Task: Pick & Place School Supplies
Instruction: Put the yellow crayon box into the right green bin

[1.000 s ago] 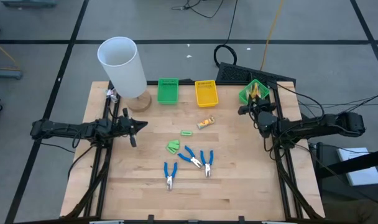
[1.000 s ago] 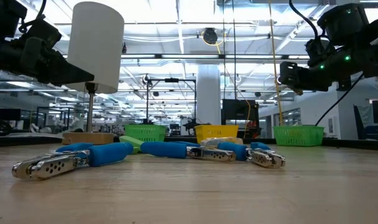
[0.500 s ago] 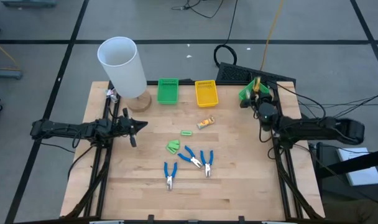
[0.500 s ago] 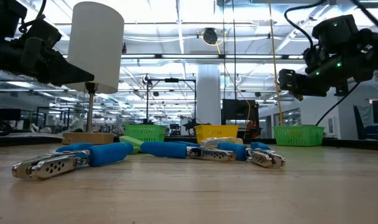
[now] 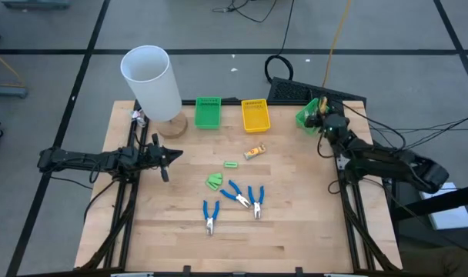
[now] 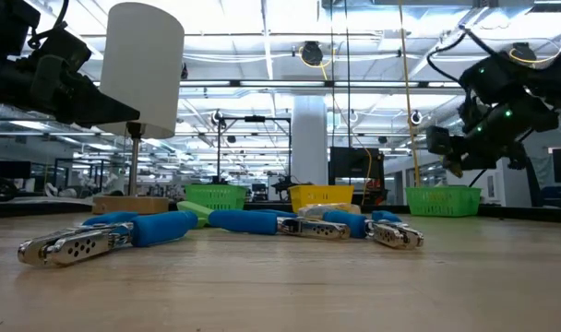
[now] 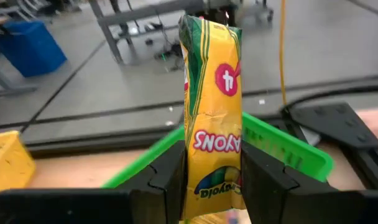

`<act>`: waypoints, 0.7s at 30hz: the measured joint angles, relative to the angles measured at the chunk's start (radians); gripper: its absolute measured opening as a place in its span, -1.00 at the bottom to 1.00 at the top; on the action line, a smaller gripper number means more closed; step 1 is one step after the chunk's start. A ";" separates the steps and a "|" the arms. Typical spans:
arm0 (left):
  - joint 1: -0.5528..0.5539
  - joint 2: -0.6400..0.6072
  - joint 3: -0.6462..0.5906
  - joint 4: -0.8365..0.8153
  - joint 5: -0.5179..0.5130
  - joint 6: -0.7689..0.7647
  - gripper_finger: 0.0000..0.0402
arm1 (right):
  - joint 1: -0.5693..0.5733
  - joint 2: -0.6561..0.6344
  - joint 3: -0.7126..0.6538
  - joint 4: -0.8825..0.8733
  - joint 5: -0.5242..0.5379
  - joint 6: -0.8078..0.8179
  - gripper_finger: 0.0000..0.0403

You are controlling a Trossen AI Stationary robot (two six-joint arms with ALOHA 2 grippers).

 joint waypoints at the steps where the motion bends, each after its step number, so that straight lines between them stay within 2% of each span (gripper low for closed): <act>1: 0.000 0.000 0.000 0.000 0.000 0.000 -0.89 | -0.021 0.000 0.000 -0.015 -0.026 0.004 -0.39; 9: 0.000 0.000 0.000 0.000 0.000 0.000 -0.89 | -0.051 0.000 0.002 -0.039 -0.065 0.012 -0.39; 16: 0.000 0.000 0.000 0.000 0.000 0.000 -0.89 | -0.062 0.000 0.120 -0.325 -0.082 0.077 -0.39; 21: 0.000 0.000 0.000 0.000 0.000 0.000 -0.89 | -0.073 0.000 0.149 -0.415 -0.113 0.080 -0.39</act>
